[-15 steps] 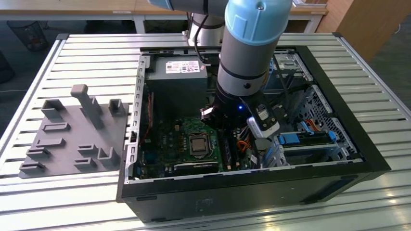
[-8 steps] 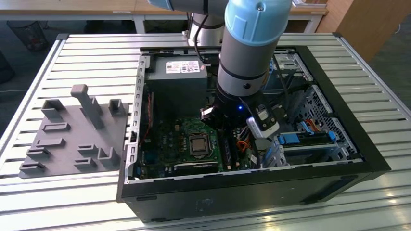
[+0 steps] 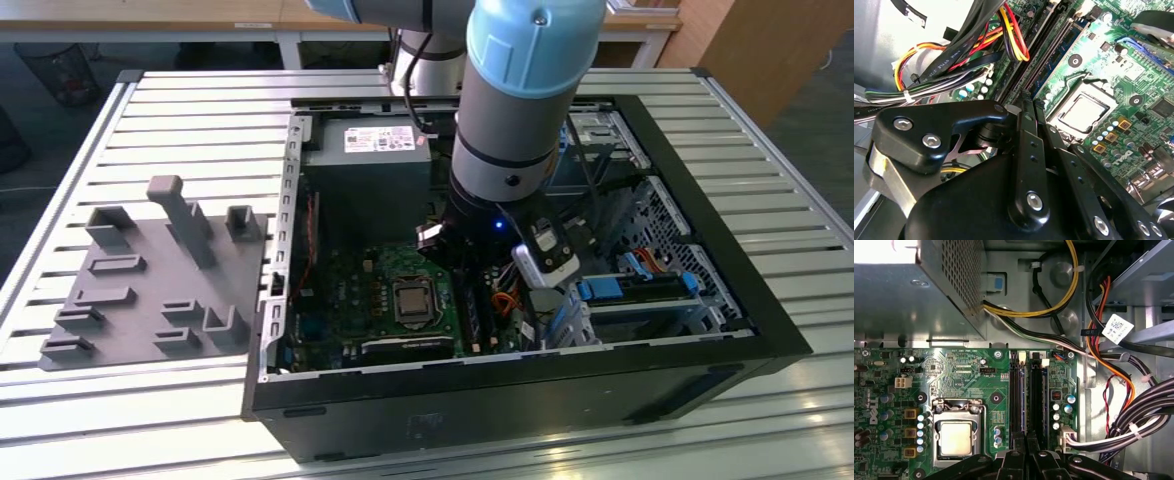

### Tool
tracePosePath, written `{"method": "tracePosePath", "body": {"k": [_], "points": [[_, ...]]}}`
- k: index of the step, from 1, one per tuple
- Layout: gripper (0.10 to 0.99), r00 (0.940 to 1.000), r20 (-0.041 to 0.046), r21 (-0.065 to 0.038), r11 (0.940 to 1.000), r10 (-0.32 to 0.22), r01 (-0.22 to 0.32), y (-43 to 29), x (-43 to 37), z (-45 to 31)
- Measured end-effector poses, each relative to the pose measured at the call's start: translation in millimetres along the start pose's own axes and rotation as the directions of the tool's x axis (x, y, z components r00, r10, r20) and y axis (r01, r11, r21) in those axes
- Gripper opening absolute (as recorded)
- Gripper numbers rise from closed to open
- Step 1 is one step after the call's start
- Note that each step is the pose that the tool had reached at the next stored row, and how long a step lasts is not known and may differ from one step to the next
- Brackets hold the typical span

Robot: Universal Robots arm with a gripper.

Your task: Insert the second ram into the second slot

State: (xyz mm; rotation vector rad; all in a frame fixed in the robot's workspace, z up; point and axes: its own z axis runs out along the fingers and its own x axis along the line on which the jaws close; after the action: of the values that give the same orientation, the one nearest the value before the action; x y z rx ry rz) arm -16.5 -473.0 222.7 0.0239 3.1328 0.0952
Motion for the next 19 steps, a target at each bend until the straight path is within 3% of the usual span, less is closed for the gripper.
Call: {"method": "tracePosePath", "body": {"k": [19], "points": [[0.133, 1.0000, 0.0000, 0.000, 1.0000, 0.000, 0.000, -0.2, -0.1, 3.0]]}}
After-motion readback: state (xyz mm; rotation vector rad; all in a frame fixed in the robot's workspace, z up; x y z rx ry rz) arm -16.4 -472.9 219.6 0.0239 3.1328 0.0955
